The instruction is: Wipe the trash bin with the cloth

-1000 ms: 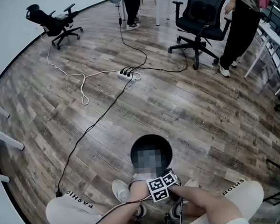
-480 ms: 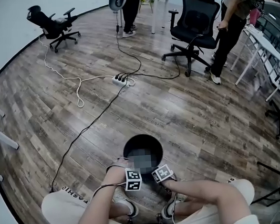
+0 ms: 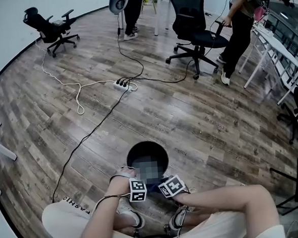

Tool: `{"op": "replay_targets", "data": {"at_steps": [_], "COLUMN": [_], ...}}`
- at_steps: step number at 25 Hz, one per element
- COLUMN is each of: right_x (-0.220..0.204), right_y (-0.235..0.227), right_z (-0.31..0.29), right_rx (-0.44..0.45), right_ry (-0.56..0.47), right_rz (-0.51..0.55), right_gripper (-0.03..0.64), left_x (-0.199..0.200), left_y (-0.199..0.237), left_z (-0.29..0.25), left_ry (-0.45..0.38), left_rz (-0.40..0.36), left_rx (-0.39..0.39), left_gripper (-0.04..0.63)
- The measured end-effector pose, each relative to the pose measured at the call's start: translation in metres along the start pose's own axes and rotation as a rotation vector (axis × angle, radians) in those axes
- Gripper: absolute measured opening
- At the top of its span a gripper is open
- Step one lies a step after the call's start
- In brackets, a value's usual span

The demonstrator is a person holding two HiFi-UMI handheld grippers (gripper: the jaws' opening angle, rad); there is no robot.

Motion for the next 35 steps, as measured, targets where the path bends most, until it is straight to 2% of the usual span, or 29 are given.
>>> {"op": "replay_targets", "data": {"at_steps": [6, 11, 13, 17, 21, 24, 28, 30, 31, 32, 34, 35], "right_x": [0.004, -0.002, -0.012, -0.042, -0.064, -0.078, -0.09, -0.085, -0.08, -0.076, -0.072, -0.071], "right_y": [-0.002, -0.013, -0.021, -0.034, -0.038, -0.036, -0.039, -0.043, -0.043, -0.041, -0.034, -0.031], "right_z": [0.007, -0.009, -0.029, -0.089, -0.137, -0.164, -0.181, -0.171, -0.162, -0.151, -0.126, -0.114], "right_rx": [-0.081, -0.082, -0.084, -0.091, -0.097, -0.066, -0.043, -0.078, -0.091, -0.094, -0.085, -0.08], "right_ry": [-0.048, -0.056, -0.068, -0.041, 0.012, 0.036, 0.071, 0.103, 0.117, 0.127, 0.134, 0.134], "right_rz": [0.075, 0.084, 0.122, 0.17, 0.143, 0.107, 0.049, 0.018, -0.01, -0.037, -0.05, -0.045], "right_gripper": [0.072, 0.072, 0.072, 0.072, 0.072, 0.072, 0.072, 0.072, 0.072, 0.072, 0.072, 0.072], "left_x": [0.01, 0.022, 0.029, 0.043, 0.05, 0.055, 0.059, 0.056, 0.052, 0.046, 0.031, 0.024], "left_y": [-0.002, 0.0, 0.001, 0.002, 0.006, 0.007, 0.008, 0.01, 0.011, 0.013, 0.015, 0.016], "left_z": [0.008, 0.014, 0.017, 0.02, 0.02, 0.022, 0.022, 0.023, 0.025, 0.028, 0.032, 0.034], "left_ry": [-0.092, -0.139, -0.178, -0.246, -0.25, -0.263, -0.282, -0.287, -0.269, -0.236, -0.169, -0.154], "left_rz": [0.009, 0.007, 0.029, 0.132, 0.192, 0.235, 0.269, 0.287, 0.284, 0.262, 0.166, 0.115], "left_rx": [-0.058, -0.104, -0.132, -0.205, -0.215, -0.221, -0.222, -0.227, -0.227, -0.219, -0.189, -0.176], "left_gripper": [0.136, 0.092, 0.072, 0.037, 0.034, 0.034, 0.032, 0.034, 0.11, 0.149, 0.204, 0.209]}}
Point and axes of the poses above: the fingertips, and each gripper's own axes: z backward along the fingers, y to its left, x out of its top, the point moved 10 cm from there along z, backward along the fingers, and after that the axes turned 10 degrees about -x, right-handed, at the moved point
